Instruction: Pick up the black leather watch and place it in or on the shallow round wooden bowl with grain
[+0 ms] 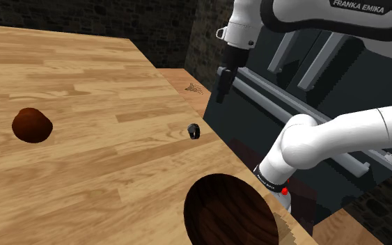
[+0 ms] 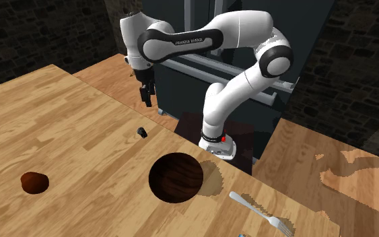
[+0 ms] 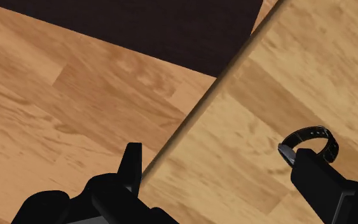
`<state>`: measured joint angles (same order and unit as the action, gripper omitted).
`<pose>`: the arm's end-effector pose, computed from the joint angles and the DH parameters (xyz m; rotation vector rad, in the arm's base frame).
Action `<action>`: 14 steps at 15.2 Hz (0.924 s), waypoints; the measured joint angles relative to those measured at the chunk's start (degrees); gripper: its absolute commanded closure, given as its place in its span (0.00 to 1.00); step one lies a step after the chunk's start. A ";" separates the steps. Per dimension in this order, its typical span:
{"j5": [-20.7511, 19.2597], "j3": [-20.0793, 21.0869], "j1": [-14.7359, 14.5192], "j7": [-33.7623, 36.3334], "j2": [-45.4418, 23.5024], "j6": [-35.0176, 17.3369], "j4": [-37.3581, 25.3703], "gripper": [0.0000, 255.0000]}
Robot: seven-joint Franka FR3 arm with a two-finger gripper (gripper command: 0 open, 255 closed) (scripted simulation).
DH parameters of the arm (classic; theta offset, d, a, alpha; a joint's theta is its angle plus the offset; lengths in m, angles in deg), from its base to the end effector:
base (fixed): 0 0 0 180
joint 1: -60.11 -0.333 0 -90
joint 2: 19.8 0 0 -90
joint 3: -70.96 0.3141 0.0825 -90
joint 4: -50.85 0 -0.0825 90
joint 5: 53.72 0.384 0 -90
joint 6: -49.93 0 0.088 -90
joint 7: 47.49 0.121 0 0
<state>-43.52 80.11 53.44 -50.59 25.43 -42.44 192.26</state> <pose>0.2893 0.1112 0.5232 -3.0543 -0.4079 0.1189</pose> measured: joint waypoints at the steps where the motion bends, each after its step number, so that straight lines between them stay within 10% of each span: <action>1: 0.72 1.50 -0.86 0.50 -0.55 -1.50 0.40 0.00; 14: 4.91 14.33 -7.15 3.69 -7.07 -17.04 4.69 0.00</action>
<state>-38.60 94.44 46.29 -46.90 18.37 -59.48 196.95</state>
